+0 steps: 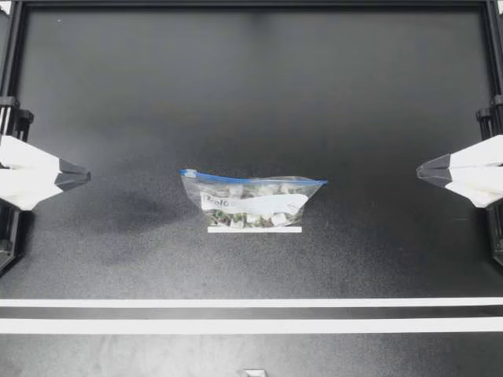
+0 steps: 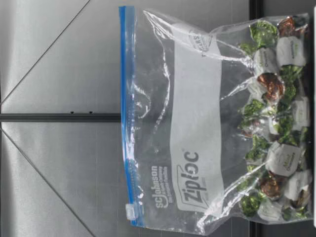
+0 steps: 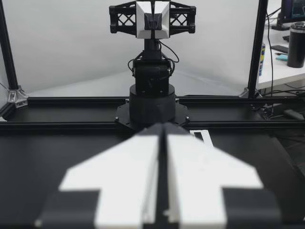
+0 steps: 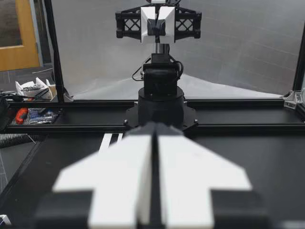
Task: Slide open the ziploc bag.
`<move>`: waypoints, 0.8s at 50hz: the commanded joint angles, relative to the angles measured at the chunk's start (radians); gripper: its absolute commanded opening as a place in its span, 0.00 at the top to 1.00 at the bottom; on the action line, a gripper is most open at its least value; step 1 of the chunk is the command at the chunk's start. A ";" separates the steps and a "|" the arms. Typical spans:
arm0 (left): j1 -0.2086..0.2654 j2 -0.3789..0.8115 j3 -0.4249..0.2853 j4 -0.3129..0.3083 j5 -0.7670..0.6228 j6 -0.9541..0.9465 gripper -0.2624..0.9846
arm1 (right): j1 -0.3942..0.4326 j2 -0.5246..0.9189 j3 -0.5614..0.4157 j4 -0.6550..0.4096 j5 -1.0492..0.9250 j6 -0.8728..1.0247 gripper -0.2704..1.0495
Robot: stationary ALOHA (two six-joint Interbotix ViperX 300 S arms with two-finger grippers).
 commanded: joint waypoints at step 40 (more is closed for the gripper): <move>0.147 0.555 0.091 -0.074 -0.210 0.008 0.87 | -0.112 0.331 -0.179 -0.002 -0.158 -0.003 0.92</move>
